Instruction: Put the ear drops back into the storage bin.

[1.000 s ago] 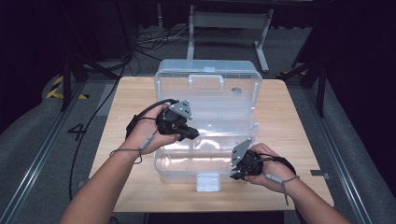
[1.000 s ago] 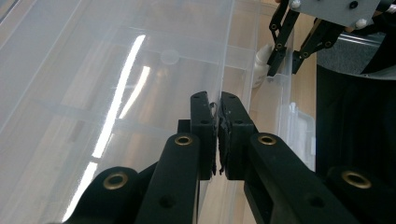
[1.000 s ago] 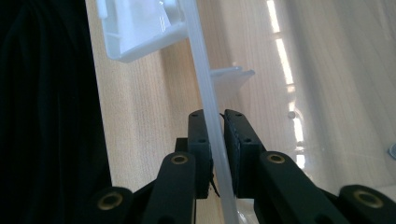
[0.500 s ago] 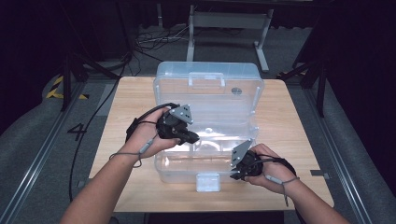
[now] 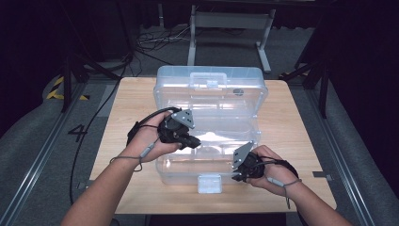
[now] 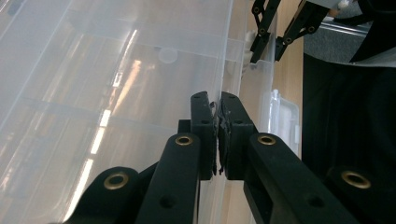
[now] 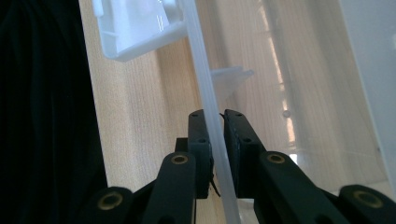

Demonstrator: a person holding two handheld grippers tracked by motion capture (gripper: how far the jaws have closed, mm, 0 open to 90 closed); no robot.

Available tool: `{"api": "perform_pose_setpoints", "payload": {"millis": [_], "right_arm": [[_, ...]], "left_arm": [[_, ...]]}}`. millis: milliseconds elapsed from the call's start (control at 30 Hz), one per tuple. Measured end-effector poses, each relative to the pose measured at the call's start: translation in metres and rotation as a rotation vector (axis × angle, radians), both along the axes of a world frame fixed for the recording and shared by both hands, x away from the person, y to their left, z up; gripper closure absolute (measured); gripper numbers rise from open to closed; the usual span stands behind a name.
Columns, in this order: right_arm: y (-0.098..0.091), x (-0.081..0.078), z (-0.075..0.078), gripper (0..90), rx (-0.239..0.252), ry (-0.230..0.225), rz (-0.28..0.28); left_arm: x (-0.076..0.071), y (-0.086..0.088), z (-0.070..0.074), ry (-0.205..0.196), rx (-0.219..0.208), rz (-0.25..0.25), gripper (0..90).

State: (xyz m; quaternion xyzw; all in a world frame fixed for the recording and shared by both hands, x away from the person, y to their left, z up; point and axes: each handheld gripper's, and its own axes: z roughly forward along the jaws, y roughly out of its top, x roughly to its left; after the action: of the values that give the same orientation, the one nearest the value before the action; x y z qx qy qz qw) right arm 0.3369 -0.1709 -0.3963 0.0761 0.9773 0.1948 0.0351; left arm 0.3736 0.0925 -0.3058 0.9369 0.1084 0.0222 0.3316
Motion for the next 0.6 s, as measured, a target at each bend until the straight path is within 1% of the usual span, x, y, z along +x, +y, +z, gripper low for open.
{"api": "perform_pose_setpoints", "payload": {"millis": [133,300,600], "right_arm": [[0.0001,-0.0003,-0.0001,81.5,0.000,-0.005,0.000],[0.0009,-0.0013,-0.0002,81.5,-0.001,-0.017,-0.004],[0.0009,-0.0024,0.0000,81.3,-0.003,-0.020,-0.013]], "left_arm": [[-0.0014,-0.0005,-0.0009,-0.002,0.006,-0.002,86.0],[-0.0019,-0.0002,-0.0021,0.007,0.004,-0.006,86.1],[-0.0024,-0.0006,-0.0025,0.012,0.008,-0.008,86.1]]}}
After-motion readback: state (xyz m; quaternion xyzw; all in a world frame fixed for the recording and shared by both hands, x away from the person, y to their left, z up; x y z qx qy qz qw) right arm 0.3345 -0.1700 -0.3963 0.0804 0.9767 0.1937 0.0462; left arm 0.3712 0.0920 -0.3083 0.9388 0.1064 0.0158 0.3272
